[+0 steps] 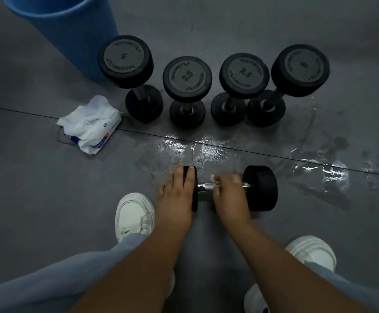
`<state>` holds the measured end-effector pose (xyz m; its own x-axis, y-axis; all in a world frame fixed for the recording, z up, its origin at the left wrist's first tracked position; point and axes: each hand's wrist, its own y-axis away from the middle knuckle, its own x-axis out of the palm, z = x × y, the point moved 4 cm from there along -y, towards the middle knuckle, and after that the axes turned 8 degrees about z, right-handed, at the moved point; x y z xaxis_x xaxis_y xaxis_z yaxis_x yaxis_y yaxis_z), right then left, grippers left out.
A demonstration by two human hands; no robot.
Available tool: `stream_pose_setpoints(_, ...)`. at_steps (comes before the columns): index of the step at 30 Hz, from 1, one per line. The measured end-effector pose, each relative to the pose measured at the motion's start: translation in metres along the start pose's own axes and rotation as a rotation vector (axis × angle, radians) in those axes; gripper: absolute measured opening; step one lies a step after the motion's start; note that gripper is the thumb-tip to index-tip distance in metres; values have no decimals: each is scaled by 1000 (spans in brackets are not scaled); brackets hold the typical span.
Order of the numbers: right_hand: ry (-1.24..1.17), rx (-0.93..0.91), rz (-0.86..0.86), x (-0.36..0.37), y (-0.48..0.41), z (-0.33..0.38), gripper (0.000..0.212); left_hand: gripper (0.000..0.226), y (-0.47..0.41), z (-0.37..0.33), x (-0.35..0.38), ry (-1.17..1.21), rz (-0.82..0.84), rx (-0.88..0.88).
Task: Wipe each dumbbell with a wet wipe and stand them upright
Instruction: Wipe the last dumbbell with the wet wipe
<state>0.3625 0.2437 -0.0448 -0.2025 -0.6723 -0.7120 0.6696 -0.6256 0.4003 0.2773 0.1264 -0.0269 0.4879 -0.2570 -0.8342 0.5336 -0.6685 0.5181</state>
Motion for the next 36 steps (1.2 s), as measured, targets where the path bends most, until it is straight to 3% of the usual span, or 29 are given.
stream_pose_setpoints(3,111,-127,192,4,-17,8,24,118,-4,3,2,-92,-17,46)
stream_pose_setpoints(6,38,-15,20,-10,-27,-3,17,124,-5,4,8,-171,-44,78)
stream_pose_setpoints(7,56,-21,45,-8,-26,0,14,126,-6,5,9,-185,-55,96)
stream_pose_setpoints(11,54,-101,313,2,-33,15,10,116,-21,12,-5,-20,-32,211)
stream_pose_setpoints(14,66,-63,171,-10,-39,11,9,116,-34,14,-16,-6,57,276)
stream_pose_setpoints(17,150,-145,413,4,-33,19,10,130,-34,16,-14,-81,144,298)
stream_pose_setpoints(18,141,-132,420,2,-34,19,10,130,-35,16,-13,-109,142,296)
stream_pose_setpoints(21,102,-68,185,-11,-38,11,10,125,-44,14,-20,-166,124,303)
stream_pose_setpoints(25,190,-132,250,-5,-35,19,13,121,-51,18,-39,-183,-12,355)
stream_pose_setpoints(29,167,-97,48,-16,-46,18,13,99,-38,19,-33,-80,-258,339)
stream_pose_setpoints(33,143,-196,248,-8,-46,22,9,129,-37,3,-14,-170,-181,208)
stream_pose_setpoints(36,87,-55,57,-19,-46,7,13,124,-40,7,-10,-185,-202,176)
